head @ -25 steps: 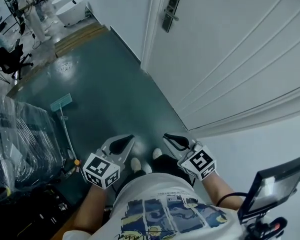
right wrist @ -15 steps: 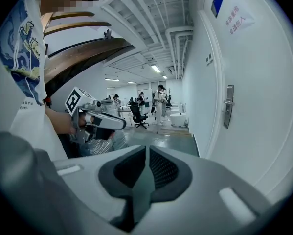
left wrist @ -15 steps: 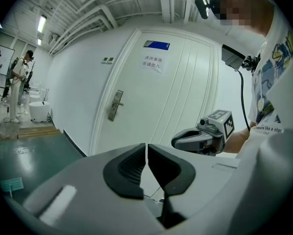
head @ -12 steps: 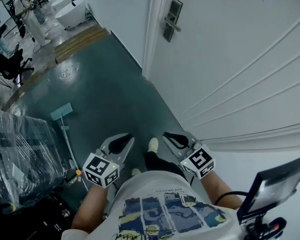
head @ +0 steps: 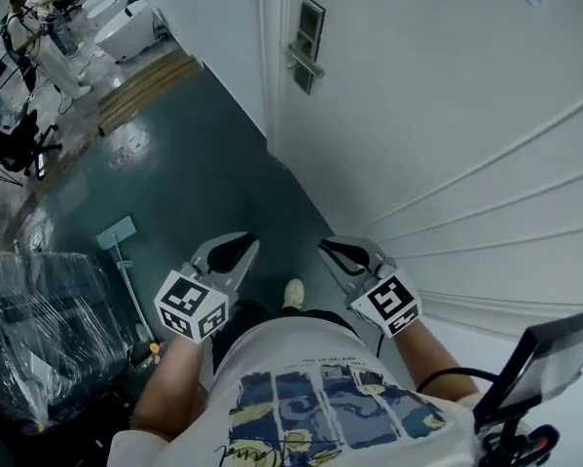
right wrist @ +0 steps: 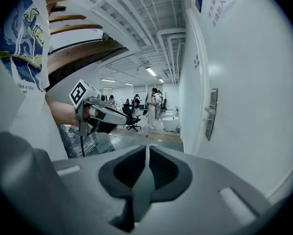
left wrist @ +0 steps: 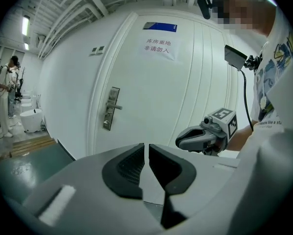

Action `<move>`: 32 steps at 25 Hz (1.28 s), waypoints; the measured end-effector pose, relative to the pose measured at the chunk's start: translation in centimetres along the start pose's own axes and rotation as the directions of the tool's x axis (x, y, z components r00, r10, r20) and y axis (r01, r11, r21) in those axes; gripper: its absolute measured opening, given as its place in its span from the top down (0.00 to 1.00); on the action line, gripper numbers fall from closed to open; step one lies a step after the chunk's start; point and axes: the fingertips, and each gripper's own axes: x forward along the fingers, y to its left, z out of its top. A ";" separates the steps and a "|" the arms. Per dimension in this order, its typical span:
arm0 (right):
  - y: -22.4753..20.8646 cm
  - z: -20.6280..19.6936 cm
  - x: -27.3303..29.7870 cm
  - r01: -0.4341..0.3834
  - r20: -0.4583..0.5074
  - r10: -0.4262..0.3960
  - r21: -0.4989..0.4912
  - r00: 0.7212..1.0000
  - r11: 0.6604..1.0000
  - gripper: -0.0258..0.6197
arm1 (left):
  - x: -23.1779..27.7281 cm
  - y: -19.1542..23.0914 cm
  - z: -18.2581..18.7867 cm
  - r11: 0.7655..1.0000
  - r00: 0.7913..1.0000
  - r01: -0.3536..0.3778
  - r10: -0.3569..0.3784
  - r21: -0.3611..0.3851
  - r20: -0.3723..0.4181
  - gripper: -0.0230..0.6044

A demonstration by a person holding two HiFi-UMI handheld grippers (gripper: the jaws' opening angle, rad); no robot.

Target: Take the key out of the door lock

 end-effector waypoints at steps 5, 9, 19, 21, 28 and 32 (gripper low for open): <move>-3.2 -0.5 -0.4 0.053 -0.001 -0.053 0.038 0.999 0.998 0.94 | 3.8 1.0 0.8 0.998 0.998 0.055 -0.056 -0.028 -0.034 0.91; -5.0 -0.7 0.1 0.096 -0.007 -0.095 0.063 0.995 0.993 0.94 | 6.3 2.9 1.7 0.992 0.993 0.104 -0.107 -0.073 -0.041 0.91; -9.0 0.5 2.8 0.242 -0.058 -0.236 0.114 0.970 0.964 0.94 | 12.5 10.5 4.6 0.958 0.976 0.211 -0.219 -0.194 -0.018 0.90; -9.9 1.1 3.6 0.277 -0.060 -0.271 0.130 0.961 0.952 0.94 | 13.9 12.5 5.0 0.957 0.972 0.220 -0.231 -0.190 -0.035 0.90; -11.9 2.3 5.6 0.374 -0.096 -0.363 0.159 0.927 0.914 0.94 | 19.1 18.1 6.9 0.924 0.955 0.276 -0.294 -0.265 -0.030 0.89; -12.5 2.2 6.4 0.428 -0.121 -0.412 0.173 0.903 0.887 0.94 | 22.0 20.1 7.1 0.905 0.945 0.298 -0.324 -0.305 -0.038 0.88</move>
